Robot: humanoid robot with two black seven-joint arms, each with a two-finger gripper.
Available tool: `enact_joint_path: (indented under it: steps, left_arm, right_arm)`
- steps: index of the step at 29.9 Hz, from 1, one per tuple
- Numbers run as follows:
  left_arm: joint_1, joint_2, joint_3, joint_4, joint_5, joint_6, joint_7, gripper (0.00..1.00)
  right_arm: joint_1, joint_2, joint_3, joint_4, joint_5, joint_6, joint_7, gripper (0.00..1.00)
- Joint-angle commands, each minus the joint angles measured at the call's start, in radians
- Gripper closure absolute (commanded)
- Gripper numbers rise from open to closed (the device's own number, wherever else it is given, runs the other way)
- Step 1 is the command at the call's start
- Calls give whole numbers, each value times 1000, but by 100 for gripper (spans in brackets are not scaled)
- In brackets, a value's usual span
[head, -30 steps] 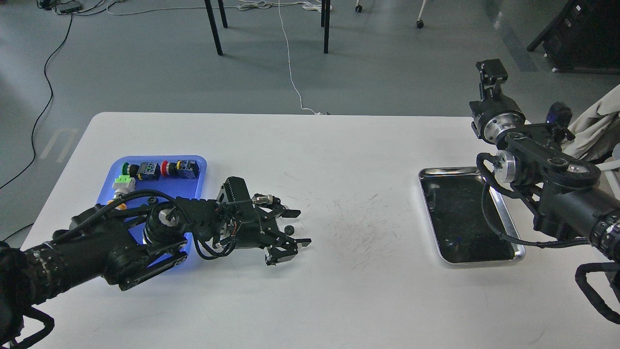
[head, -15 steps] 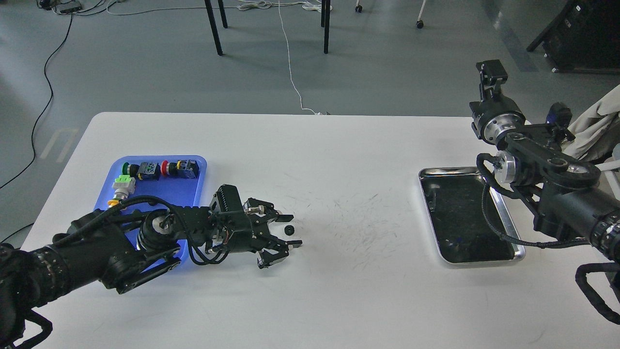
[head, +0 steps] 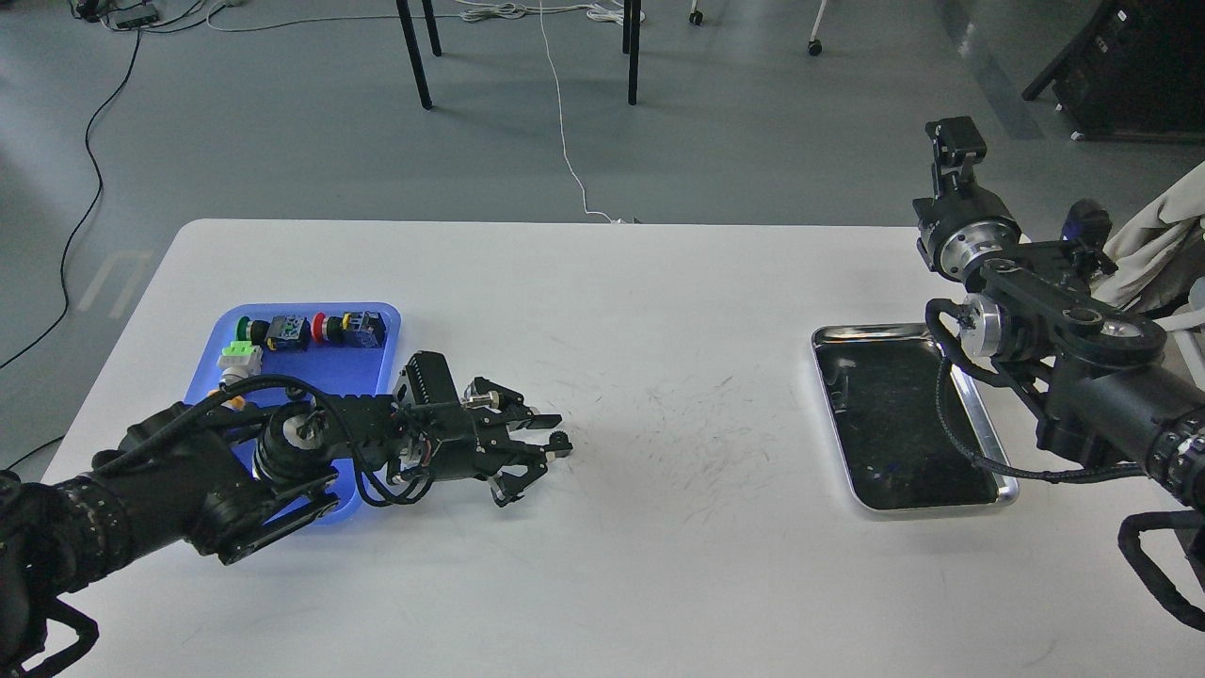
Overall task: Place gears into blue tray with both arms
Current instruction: 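Lower the left gripper around the black part and close it, then carry the held black part with the left gripper over the blue tray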
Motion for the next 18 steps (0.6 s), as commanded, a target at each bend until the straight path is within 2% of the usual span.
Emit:
enact_joint_path:
  steps: [1,6,7,9,13,18]
  left_arm:
    - [0,-1,36,3,1,2,0,67]
    - [6,2,48,3,1,10,0,67]
    - [5,2,51,3,1,12,0,70]
    - [3,4,54,2,1,12,0,81]
    - [3,10,54,2,1,12,0,81]
    - [3,18,65,-1,1,13,0,90]
  right_arm:
    - [1,0,0,0,0,0,0,3]
    - [-3,0,-2,0,-1,0,0,3]
    - [-3,0,-2,0,-1,0,0,3]
    - [-3,0,-2,0,-1,0,0,3]
    - [-3,0,-2,0,-1,0,0,3]
    - [1,0,-3,0,-1,0,0,3]
